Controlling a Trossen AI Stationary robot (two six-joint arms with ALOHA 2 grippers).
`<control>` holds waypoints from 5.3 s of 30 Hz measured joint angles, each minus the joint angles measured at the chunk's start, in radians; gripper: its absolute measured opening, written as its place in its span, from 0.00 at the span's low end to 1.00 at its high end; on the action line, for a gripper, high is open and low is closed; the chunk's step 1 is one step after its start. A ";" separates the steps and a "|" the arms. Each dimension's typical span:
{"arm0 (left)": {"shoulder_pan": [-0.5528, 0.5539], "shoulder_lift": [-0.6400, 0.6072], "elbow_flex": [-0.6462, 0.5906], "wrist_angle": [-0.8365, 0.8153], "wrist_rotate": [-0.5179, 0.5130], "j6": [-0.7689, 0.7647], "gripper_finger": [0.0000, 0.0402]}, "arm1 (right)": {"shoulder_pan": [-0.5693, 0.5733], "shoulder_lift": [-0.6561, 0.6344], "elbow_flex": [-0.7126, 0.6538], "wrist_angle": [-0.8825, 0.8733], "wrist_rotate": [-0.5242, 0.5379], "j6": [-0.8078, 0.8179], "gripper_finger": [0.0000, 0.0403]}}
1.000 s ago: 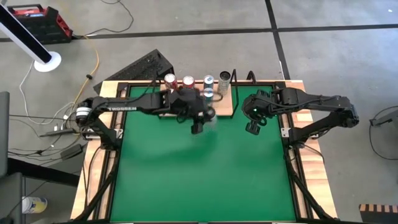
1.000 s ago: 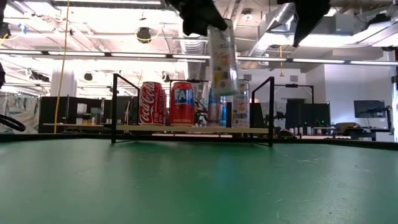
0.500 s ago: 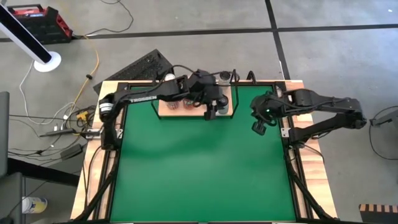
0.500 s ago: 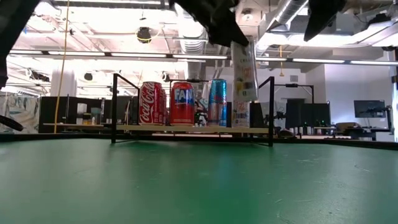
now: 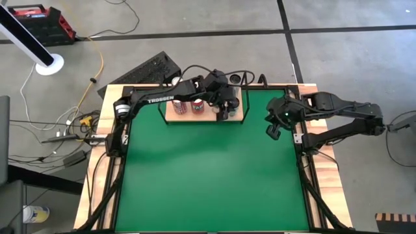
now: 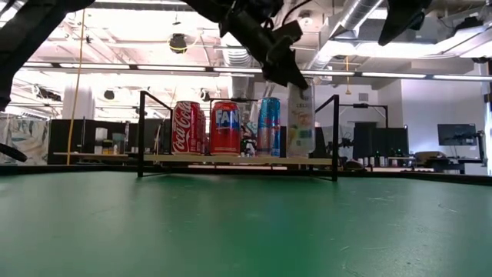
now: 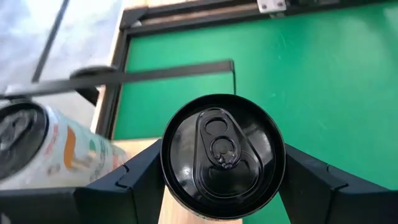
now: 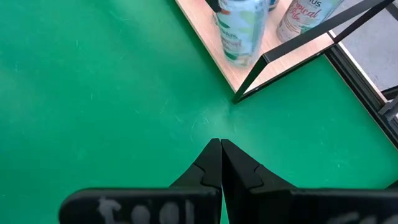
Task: Place canned beverage on shelf
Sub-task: Put the white-yellow soda can on the shelf aligned with the other white-yellow soda can, then return to Home Position
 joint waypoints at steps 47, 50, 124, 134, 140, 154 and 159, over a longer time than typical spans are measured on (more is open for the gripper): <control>-0.088 -0.162 0.368 -0.512 -0.054 -0.151 0.73 | -0.009 0.120 -0.001 0.303 0.004 -0.185 0.06; -0.117 -0.240 0.326 -0.696 -0.145 -0.164 0.67 | -0.015 0.186 -0.001 0.356 0.004 -0.257 0.06; -0.253 -1.167 -0.881 -0.040 -0.253 -0.456 0.00 | -0.092 0.024 -0.010 0.494 -0.150 -0.268 0.05; -0.308 -1.395 -0.928 -0.010 -0.270 -0.403 0.00 | -0.006 -0.312 -0.322 0.735 -0.164 -0.206 0.05; -0.309 -1.544 -1.136 0.165 -0.287 -0.425 0.00 | 0.021 -0.465 -0.580 1.059 -0.202 -0.167 0.05; -0.309 -1.665 -1.766 0.915 -0.255 -0.688 0.00 | 0.017 -0.514 -0.912 1.285 -0.318 -0.135 0.05; -0.309 -1.665 -1.848 0.978 -0.248 -0.777 0.00 | -0.005 -0.573 -1.005 1.326 -0.353 -0.101 0.05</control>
